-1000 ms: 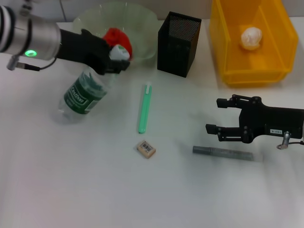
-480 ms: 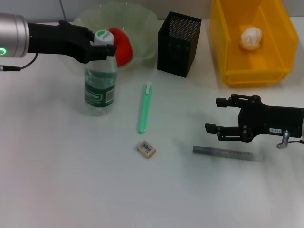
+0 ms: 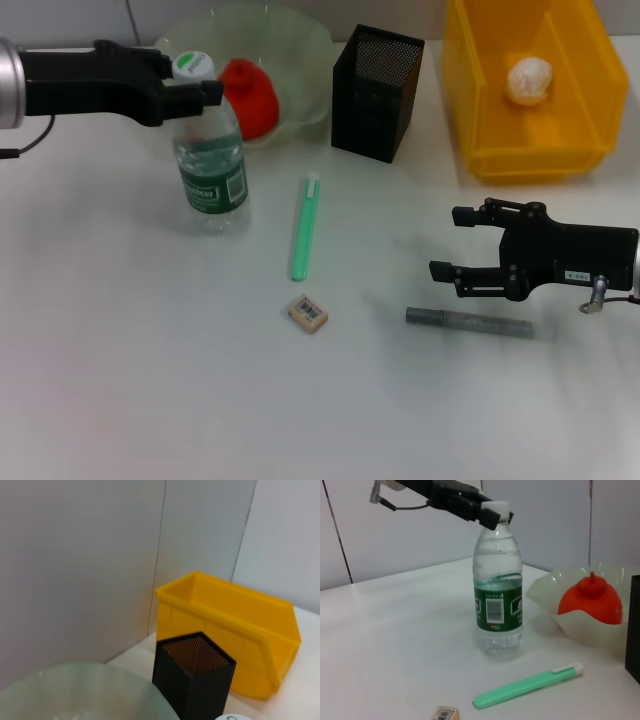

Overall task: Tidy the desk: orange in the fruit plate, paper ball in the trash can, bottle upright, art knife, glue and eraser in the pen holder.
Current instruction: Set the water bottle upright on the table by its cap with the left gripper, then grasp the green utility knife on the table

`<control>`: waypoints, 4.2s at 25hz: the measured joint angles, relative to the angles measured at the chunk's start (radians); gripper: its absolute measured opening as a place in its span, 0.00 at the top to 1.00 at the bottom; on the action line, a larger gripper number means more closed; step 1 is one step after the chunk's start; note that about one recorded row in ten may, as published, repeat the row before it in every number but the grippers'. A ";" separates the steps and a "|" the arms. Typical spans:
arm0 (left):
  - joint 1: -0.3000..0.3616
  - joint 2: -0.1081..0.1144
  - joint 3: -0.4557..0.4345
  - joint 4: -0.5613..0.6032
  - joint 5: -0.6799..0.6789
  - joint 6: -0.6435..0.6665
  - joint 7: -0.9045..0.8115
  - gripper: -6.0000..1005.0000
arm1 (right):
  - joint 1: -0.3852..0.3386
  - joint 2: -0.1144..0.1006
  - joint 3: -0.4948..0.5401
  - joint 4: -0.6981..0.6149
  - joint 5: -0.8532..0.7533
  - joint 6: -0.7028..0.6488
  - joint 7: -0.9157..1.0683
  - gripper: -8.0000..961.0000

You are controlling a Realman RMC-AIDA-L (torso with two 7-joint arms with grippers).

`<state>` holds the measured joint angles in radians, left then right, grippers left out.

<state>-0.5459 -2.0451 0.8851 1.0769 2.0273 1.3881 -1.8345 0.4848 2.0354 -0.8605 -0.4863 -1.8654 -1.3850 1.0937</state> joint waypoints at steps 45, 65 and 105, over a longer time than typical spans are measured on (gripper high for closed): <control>0.042 -0.003 -0.075 -0.119 -0.077 -0.115 0.150 0.48 | 0.000 0.000 0.000 0.000 0.002 0.004 0.000 0.14; 0.047 -0.003 -0.075 -0.115 -0.085 -0.121 0.147 0.23 | -0.001 0.000 0.000 0.000 0.005 0.003 0.002 0.14; 0.092 -0.013 -0.083 -0.612 -0.154 0.197 0.798 0.17 | 0.039 -0.003 0.000 -0.003 0.008 0.006 0.079 0.14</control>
<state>-0.4536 -2.0583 0.8018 0.4654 1.8729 1.5855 -1.0362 0.5233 2.0327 -0.8606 -0.4893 -1.8576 -1.3790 1.1729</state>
